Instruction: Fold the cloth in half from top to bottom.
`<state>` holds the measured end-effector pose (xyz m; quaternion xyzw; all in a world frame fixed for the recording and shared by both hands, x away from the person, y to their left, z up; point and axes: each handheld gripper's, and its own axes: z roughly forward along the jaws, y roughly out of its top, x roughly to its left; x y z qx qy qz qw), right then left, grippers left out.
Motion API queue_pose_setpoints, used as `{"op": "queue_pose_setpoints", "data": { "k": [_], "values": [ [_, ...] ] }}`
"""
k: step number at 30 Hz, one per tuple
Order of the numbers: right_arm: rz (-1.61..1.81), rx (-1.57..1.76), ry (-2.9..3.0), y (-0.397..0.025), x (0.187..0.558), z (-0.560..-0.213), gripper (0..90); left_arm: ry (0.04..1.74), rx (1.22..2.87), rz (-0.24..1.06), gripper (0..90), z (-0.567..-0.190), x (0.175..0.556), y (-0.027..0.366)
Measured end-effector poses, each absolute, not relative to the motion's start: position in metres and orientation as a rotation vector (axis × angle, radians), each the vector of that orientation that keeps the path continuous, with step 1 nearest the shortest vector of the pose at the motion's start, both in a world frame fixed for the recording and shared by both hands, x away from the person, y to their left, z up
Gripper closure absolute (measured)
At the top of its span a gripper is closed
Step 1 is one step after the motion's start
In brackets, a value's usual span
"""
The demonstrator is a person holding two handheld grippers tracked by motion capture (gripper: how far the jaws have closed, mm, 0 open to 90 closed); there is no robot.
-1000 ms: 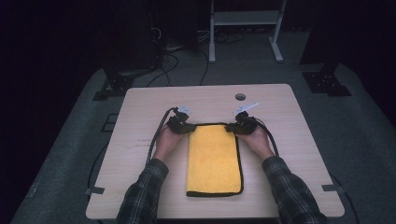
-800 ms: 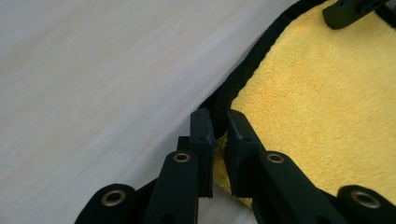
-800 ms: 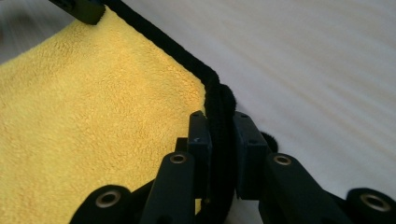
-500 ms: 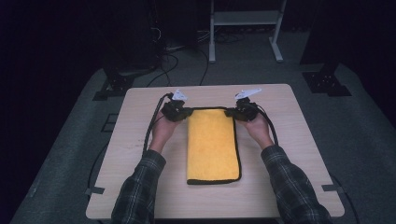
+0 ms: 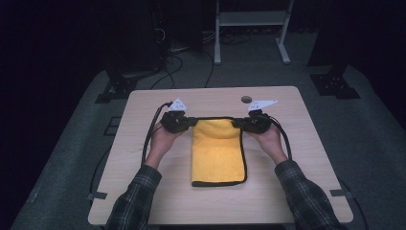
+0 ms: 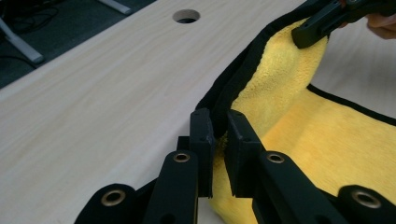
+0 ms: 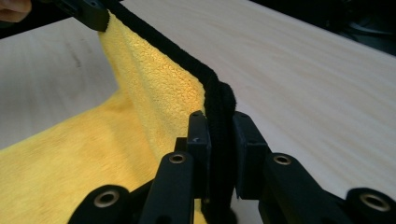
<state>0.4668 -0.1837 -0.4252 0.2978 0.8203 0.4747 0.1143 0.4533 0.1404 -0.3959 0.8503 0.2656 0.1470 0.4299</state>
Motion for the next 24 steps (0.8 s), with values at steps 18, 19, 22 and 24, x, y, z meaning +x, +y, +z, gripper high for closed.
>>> {"op": "queue_pose_setpoints", "data": {
  "k": [18,19,22,24],
  "values": [
    [1.422,0.792,2.479,-0.187,0.411,-0.437,78.1,0.644,2.072,0.228,81.8,-0.415,0.391,0.151],
    [1.413,0.782,2.487,-0.188,0.407,-0.437,78.1,0.64,2.078,0.224,81.8,-0.415,0.388,0.151],
    [1.401,0.758,2.5,-0.187,0.396,-0.438,78.0,0.63,2.097,0.214,81.8,-0.417,0.375,0.152],
    [1.402,0.744,2.509,-0.186,0.388,-0.438,77.9,0.63,2.105,0.212,81.9,-0.418,0.369,0.153]
  ]
}}
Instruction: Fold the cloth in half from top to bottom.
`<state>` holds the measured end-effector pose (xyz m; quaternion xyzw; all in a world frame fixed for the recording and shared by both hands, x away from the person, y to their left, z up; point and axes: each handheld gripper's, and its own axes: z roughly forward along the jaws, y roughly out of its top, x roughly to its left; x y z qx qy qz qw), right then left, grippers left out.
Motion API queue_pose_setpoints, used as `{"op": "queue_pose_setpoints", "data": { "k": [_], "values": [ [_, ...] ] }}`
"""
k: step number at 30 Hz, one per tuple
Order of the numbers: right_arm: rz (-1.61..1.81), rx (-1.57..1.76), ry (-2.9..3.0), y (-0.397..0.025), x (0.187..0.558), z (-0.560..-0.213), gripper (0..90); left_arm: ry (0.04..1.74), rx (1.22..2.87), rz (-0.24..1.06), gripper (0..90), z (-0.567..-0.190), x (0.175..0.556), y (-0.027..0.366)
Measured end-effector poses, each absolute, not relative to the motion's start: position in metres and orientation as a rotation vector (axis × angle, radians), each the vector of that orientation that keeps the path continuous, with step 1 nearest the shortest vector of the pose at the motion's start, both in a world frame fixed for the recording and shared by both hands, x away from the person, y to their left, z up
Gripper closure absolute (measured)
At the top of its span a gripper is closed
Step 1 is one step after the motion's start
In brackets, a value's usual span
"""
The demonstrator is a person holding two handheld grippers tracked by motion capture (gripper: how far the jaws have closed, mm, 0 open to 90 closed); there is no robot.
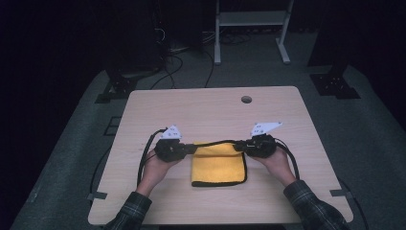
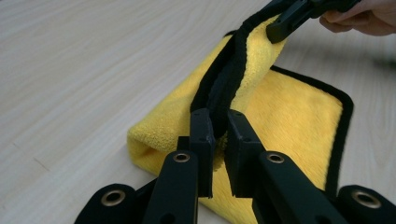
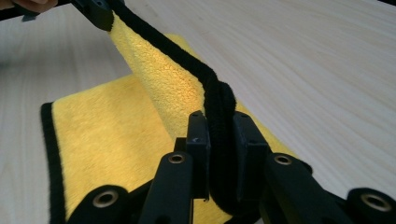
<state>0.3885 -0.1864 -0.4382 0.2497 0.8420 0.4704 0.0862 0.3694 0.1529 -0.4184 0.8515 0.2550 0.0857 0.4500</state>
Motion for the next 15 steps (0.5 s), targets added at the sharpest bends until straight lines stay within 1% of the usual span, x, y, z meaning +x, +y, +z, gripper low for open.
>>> {"op": "queue_pose_setpoints", "data": {
  "k": [7,15],
  "values": [
    [1.369,0.702,2.551,-0.185,0.37,-0.444,76.7,0.637,2.139,0.143,81.8,-0.434,0.351,0.155],
    [1.289,0.699,2.633,-0.184,0.357,-0.461,72.3,0.649,2.2,0.102,81.6,-0.45,0.341,0.152]
  ]
}}
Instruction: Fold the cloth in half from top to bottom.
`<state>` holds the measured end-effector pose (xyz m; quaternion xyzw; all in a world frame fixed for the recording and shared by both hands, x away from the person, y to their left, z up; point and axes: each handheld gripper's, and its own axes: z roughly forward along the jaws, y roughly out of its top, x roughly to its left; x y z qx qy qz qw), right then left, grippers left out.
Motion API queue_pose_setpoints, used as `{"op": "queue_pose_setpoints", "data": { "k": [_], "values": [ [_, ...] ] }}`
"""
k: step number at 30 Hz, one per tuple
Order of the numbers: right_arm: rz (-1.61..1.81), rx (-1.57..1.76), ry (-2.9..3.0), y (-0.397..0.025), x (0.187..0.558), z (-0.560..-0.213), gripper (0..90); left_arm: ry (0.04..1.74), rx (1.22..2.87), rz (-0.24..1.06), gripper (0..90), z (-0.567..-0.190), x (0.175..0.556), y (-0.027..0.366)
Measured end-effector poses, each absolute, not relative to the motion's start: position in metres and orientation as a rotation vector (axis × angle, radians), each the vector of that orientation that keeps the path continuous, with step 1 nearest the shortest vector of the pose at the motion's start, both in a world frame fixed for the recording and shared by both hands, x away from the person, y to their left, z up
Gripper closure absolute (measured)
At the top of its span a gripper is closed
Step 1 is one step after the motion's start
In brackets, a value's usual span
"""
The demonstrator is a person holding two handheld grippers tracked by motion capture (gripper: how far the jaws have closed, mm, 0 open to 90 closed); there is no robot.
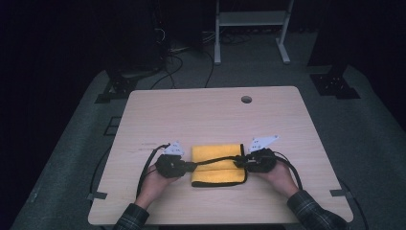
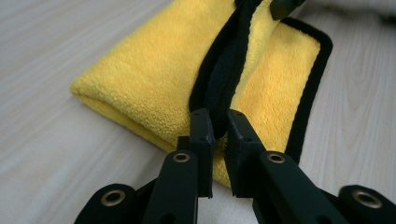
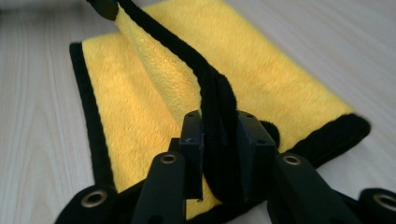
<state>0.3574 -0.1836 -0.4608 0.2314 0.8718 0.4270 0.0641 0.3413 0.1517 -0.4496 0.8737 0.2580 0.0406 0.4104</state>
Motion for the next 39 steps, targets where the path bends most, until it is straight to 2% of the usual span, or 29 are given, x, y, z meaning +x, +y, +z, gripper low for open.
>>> {"op": "queue_pose_setpoints", "data": {
  "k": [5,9,11,13,16,23,31,35,39],
  "values": [
    [1.271,0.709,2.658,-0.185,0.349,-0.466,66.0,0.637,2.25,0.1,80.0,-0.456,0.332,0.148],
    [1.296,0.712,2.657,-0.188,0.342,-0.459,57.8,0.634,2.21,0.107,71.3,-0.449,0.327,0.152],
    [1.322,0.709,2.635,-0.192,0.338,-0.452,56.6,0.616,2.18,0.12,70.5,-0.44,0.324,0.157],
    [1.379,0.713,2.609,-0.198,0.334,-0.444,57.5,0.601,2.132,0.13,70.1,-0.428,0.321,0.162],
    [1.44,0.712,2.545,-0.211,0.328,-0.43,63.4,0.588,2.107,0.157,72.2,-0.419,0.32,0.165],
    [1.433,0.729,2.48,-0.213,0.34,-0.428,72.8,0.608,2.104,0.185,77.9,-0.42,0.339,0.159],
    [1.42,0.771,2.457,-0.196,0.371,-0.435,75.3,0.628,2.144,0.158,79.5,-0.438,0.372,0.127],
    [1.378,0.786,2.496,-0.189,0.38,-0.446,75.5,0.593,2.216,0.138,79.4,-0.45,0.367,0.114],
    [1.322,0.726,2.587,-0.183,0.371,-0.457,77.0,0.575,2.248,0.123,79.4,-0.456,0.354,0.114]
  ]
}}
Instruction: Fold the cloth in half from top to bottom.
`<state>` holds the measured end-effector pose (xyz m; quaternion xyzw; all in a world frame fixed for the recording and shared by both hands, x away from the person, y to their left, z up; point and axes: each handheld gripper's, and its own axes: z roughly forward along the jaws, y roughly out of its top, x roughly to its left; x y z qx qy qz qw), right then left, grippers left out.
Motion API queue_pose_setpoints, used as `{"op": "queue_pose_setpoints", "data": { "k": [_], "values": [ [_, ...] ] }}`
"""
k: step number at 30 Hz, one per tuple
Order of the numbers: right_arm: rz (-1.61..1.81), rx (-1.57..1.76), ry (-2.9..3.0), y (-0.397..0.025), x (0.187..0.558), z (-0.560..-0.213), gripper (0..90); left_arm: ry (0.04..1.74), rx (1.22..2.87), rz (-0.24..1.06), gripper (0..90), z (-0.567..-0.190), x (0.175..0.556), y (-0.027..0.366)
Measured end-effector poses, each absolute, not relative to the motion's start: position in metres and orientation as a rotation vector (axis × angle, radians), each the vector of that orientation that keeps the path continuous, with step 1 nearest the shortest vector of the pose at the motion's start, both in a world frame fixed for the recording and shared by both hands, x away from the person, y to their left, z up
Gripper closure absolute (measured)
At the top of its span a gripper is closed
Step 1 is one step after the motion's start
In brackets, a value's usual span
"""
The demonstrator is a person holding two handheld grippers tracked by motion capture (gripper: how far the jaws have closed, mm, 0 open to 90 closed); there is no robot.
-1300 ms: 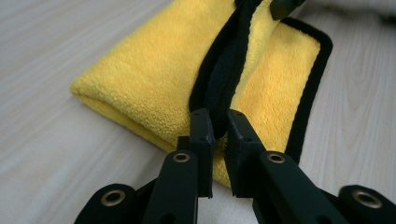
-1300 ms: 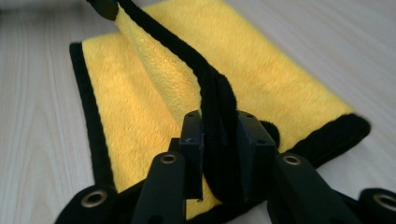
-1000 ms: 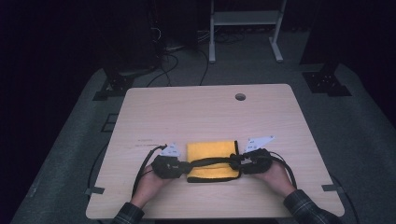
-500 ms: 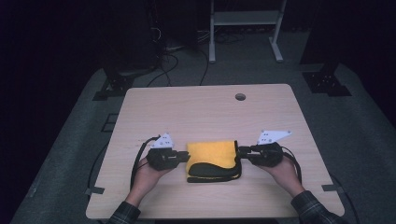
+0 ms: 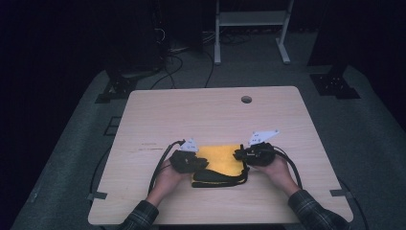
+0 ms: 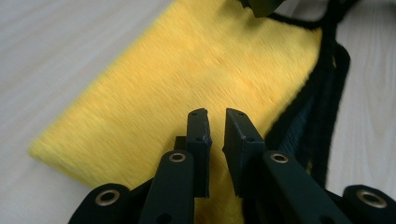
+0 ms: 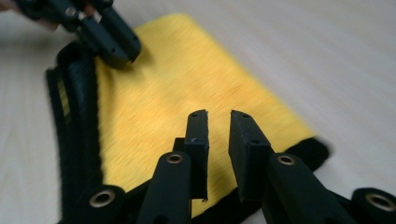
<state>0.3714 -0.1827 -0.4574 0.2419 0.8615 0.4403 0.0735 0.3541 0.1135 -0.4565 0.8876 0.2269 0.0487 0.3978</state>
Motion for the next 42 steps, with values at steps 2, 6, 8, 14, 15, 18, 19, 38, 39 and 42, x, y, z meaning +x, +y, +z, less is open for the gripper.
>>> {"op": "queue_pose_setpoints", "data": {
  "k": [2,6,8,14,15,18,19,38,39,42],
  "values": [
    [1.312,0.69,2.636,-0.182,0.363,-0.46,78.5,0.563,2.264,0.113,79.3,-0.458,0.346,0.116],
    [1.282,0.607,2.708,-0.181,0.343,-0.462,80.1,0.563,2.273,0.11,79.1,-0.459,0.33,0.123],
    [1.239,0.57,2.74,-0.181,0.334,-0.465,80.8,0.571,2.269,0.104,79.2,-0.461,0.324,0.126],
    [1.207,0.56,2.744,-0.182,0.325,-0.469,80.9,0.565,2.273,0.113,78.1,-0.462,0.317,0.126],
    [1.209,0.574,2.742,-0.182,0.326,-0.468,77.9,0.554,2.279,0.118,76.9,-0.461,0.317,0.127],
    [1.241,0.625,2.717,-0.186,0.328,-0.464,66.0,0.569,2.239,0.125,68.7,-0.456,0.316,0.13],
    [1.253,0.644,2.691,-0.188,0.329,-0.461,64.0,0.571,2.229,0.135,67.0,-0.454,0.316,0.132],
    [1.245,1.039,2.385,-0.244,0.337,-0.449,11.7,0.793,2.156,0.39,3.0,-0.449,0.314,0.193],
    [1.231,1.05,2.37,-0.246,0.336,-0.449,11.2,0.8,2.153,0.401,1.7,-0.45,0.313,0.197],
    [1.209,1.071,2.342,-0.254,0.332,-0.451,7.8,0.818,2.149,0.419,0.1,-0.452,0.309,0.21]
  ]
}}
